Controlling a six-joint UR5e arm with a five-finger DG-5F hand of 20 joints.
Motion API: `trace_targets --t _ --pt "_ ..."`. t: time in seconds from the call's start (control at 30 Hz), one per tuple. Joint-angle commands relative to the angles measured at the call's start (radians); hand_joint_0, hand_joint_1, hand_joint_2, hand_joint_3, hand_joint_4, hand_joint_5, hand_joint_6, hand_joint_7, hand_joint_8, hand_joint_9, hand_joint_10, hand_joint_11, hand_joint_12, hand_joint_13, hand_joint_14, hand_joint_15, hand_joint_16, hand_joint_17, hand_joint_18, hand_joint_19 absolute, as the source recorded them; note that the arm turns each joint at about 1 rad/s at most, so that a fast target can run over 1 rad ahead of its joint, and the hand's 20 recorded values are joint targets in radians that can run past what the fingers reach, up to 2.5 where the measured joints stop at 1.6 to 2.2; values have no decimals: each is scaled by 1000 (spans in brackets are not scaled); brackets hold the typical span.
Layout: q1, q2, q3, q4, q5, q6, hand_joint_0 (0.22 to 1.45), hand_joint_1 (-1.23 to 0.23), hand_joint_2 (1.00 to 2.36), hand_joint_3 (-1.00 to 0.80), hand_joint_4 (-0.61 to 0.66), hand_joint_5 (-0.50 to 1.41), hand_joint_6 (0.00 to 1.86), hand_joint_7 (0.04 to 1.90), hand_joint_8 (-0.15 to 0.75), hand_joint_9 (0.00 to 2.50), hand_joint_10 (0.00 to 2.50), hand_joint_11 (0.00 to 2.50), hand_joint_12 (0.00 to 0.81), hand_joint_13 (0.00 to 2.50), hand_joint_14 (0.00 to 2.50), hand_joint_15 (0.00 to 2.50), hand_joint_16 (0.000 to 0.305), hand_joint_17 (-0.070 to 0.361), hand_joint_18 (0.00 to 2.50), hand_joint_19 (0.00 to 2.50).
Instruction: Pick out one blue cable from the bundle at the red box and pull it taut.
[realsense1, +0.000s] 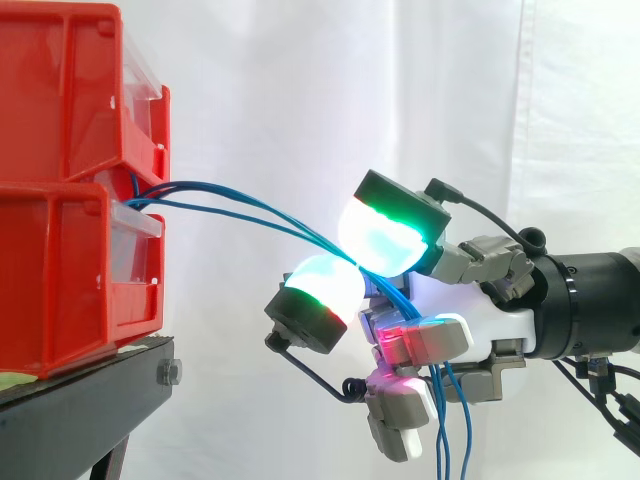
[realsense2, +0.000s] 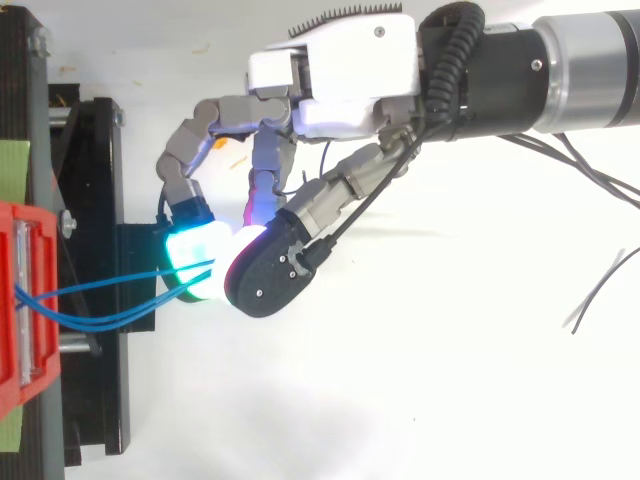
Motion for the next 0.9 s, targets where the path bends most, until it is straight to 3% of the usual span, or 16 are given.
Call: trace_targets --t 0.0,0.67,0.73,0.8,0.87 --pt "0 0 0 -2 -1 0 714 -906 1000 -500 -210 -85 963 1047 248 1443 35 986 323 1210 30 767 43 96 973 674" --pt "-2 0 0 -2 -9 1 613 -974 1000 -500 -211 -70 943 1110 234 1444 32 954 317 1197 31 771 43 96 963 673" --pt "-2 0 -2 0 -7 1 575 -974 1000 -500 -204 -67 944 1046 227 1443 34 950 323 1200 30 775 43 98 962 669" --pt "-2 0 0 1 -7 1 496 -963 1000 -500 -147 -61 940 919 242 1447 32 916 339 1201 28 753 47 106 982 647" --pt "0 0 0 1 -7 1 474 -947 1000 -500 -85 -63 915 962 249 1433 30 913 346 1190 26 744 49 111 983 649"
